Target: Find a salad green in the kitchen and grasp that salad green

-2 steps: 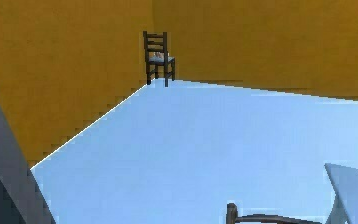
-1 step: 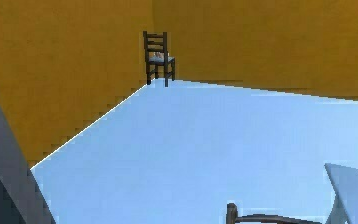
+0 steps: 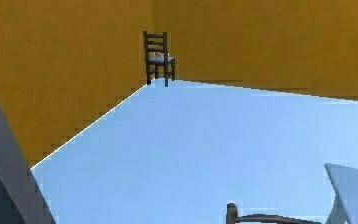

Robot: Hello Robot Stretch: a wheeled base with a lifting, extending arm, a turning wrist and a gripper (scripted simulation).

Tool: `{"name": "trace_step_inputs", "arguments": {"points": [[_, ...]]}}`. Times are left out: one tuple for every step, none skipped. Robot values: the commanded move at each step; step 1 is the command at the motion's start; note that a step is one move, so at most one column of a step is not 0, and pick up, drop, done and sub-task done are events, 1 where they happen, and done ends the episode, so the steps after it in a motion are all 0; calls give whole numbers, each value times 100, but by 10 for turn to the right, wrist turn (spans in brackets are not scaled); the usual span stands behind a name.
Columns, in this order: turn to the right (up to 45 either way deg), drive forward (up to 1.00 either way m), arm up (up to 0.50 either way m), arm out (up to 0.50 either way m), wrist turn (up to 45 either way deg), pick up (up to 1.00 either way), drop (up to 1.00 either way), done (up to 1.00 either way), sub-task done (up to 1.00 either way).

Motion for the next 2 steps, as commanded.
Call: {"name": "trace_step_inputs", "arguments": {"points": [[0,0,-26,0,0,0,0,0,0],[0,0,0,0,0,100,0,0,0]]}}
